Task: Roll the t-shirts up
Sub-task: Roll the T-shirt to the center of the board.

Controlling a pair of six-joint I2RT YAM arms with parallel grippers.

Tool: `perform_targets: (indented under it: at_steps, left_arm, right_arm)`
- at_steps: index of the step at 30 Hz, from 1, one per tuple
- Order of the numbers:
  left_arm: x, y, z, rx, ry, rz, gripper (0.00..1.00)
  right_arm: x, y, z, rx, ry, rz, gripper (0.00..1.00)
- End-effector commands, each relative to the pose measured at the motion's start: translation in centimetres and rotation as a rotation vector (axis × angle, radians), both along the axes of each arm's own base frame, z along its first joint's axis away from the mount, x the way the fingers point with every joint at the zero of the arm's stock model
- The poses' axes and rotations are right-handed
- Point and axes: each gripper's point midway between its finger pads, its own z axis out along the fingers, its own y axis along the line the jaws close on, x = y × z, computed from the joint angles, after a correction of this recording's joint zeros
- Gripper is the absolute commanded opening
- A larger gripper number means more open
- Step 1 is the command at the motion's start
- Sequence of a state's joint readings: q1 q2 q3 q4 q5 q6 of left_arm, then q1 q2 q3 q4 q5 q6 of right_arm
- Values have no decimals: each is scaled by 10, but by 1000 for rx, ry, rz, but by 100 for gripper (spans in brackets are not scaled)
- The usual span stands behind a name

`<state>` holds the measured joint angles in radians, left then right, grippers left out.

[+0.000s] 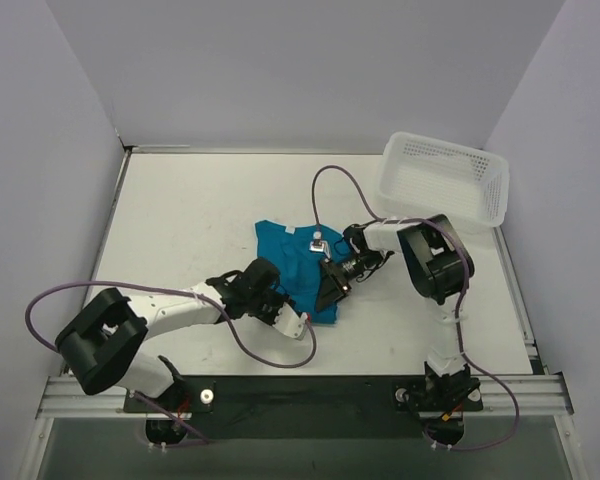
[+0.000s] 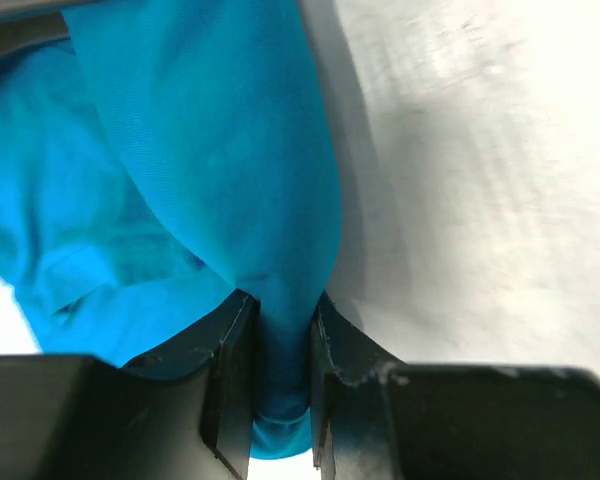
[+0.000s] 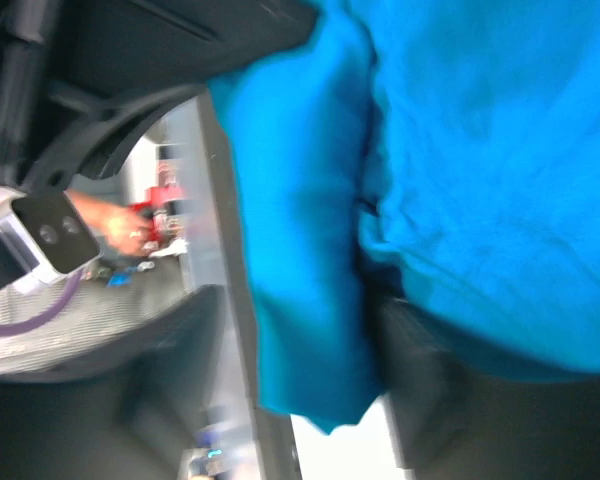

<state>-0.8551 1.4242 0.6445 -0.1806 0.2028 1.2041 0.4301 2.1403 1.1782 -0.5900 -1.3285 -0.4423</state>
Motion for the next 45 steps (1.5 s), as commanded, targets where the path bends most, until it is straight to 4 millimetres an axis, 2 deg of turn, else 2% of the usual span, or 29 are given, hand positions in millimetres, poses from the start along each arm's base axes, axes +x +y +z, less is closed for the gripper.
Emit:
perform_targets:
  at_steps: [1, 2, 3, 4, 5, 6, 7, 8, 9, 10, 11, 12, 13, 14, 15, 16, 17, 18, 19, 20, 21, 23, 27, 28, 30, 31, 32, 37, 45]
  left_arm:
    - [-57, 13, -10, 73, 392, -52, 20]
    - [-57, 14, -9, 72, 426, -42, 20]
    - [-51, 7, 1, 55, 442, -41, 19]
    - [-60, 11, -3, 81, 520, -39, 19]
    - [-58, 12, -1, 78, 554, -25, 18]
    - [-50, 4, 8, 61, 565, -25, 17]
    - [-55, 9, 3, 90, 633, -5, 16]
    - [-52, 7, 7, 67, 676, 5, 15]
    - [-52, 7, 8, 71, 706, 11, 15]
    - [-51, 5, 10, 78, 752, 16, 14]
    - [-51, 2, 13, 65, 784, 12, 14]
    - [-49, 3, 14, 58, 811, 21, 14]
    - [-48, 1, 16, 70, 855, 24, 14]
    - [-47, 1, 17, 70, 882, 25, 14]
    - [-46, -1, 20, 58, 911, 26, 13]
    - [-51, 3, 17, 84, 968, 39, 13]
    - [-45, -2, 22, 72, 969, 22, 13]
    - [-46, -2, 22, 73, 993, 23, 13]
    - [-49, 0, 18, 91, 1032, 30, 13]
    - [-45, -3, 20, 84, 1032, 24, 14]
    - [-45, -4, 19, 84, 1043, 23, 14]
    - [-42, -6, 18, 88, 1079, 35, 14]
    - [-42, -4, 16, 97, 1119, 37, 15]
    - [-44, -2, 15, 105, 1139, 41, 15]
    - [-42, -2, 15, 108, 1148, 38, 16]
    - [-41, -3, 15, 108, 1153, 40, 16]
    - [-39, -4, 15, 107, 1156, 43, 16]
    - [-36, -3, 14, 112, 1165, 47, 16]
    - [-38, -3, 13, 117, 1187, 47, 17]
  right_arm:
    - [35, -4, 25, -31, -260, -53, 75]
    - [39, -6, 26, -41, -286, -70, 77]
    - [55, -11, 27, -52, -346, -110, 80]
    - [59, -15, 34, -62, -381, -140, 84]
    - [64, -18, 38, -78, -393, -173, 84]
    - [79, -27, 40, -101, -443, -220, 86]
    - [86, -32, 53, -104, -502, -255, 87]
    - [88, -39, 54, -129, -514, -295, 88]
    - [99, -43, 60, -133, -597, -326, 89]
    - [108, -55, 77, -167, -719, -371, 90]
    - [109, -62, 75, -192, -812, -381, 90]
    - [112, -69, 80, -214, -896, -399, 91]
    - [119, -79, 104, -270, -1067, -450, 94]
    - [114, -84, 98, -288, -1146, -462, 98]
    - [112, -86, 104, -301, -1243, -443, 100]
    - [102, -83, 118, -295, -1339, -442, 100]
    - [98, -84, 118, -315, -1387, -437, 100]
    - [82, -84, 103, -313, -1389, -384, 100]
    - [70, -82, 107, -275, -1442, -318, 100]
    - [43, -68, 97, -200, -1427, -195, 100]
    - [25, -67, 81, -172, -1417, -124, 100]
    - [1, -54, 81, -75, -1486, -26, 100]
    - [-26, -39, 66, 13, -1543, 77, 100]
    - [-30, -37, 58, 20, -1531, 97, 100]
    - [-29, -29, 61, 54, -1529, 85, 99]
    - [-30, -26, 56, 56, -1509, 97, 99]
    - [-27, -21, 59, 70, -1517, 89, 98]
    - [-21, -11, 44, 67, -1502, 122, 97]
    - [-14, 11, 33, 109, -1487, 143, 94]
